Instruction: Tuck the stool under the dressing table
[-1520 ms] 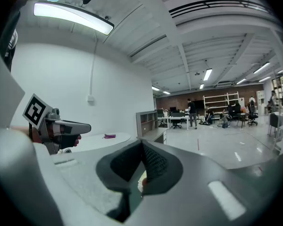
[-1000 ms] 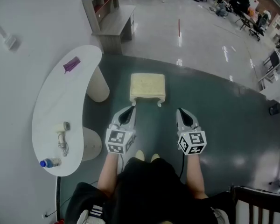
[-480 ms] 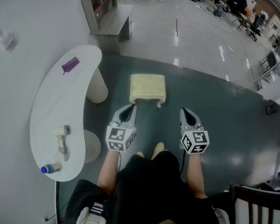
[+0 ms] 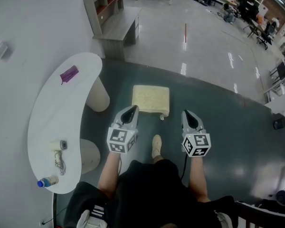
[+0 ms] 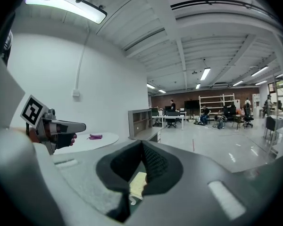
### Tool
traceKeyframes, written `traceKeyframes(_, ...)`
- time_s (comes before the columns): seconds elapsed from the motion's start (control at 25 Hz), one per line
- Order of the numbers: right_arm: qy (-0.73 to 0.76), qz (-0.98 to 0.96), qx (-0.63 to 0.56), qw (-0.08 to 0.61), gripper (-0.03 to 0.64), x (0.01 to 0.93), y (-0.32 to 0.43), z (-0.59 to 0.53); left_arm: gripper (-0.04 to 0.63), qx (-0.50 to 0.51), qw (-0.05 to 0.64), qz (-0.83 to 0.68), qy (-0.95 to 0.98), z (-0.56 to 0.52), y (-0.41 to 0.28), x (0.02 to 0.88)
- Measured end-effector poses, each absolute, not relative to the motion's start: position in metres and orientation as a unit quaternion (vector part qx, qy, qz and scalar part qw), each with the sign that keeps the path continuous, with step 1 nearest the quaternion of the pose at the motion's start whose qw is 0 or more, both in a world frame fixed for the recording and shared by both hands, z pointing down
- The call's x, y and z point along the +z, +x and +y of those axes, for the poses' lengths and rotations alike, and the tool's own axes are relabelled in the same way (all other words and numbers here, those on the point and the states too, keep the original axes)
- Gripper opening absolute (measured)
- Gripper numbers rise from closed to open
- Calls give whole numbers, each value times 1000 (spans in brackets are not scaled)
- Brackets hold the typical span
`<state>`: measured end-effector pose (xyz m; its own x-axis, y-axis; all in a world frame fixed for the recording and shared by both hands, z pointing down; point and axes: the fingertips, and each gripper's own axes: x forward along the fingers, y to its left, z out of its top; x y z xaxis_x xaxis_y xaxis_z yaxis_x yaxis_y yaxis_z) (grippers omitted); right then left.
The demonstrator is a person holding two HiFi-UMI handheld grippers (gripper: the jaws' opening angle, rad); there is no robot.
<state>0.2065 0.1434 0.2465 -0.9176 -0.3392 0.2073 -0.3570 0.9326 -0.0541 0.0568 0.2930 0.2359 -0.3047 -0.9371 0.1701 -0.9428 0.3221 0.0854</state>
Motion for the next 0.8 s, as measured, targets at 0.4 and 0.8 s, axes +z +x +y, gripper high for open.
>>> traceKeyframes(0.4,113,-984,81,114,3,265,112,22,6,6,114,-826,552,169,-10,236)
traceKeyframes(0.8,73,-978,118,159,3,333,55,-55,6,28,173,-835,522,103,-59,299)
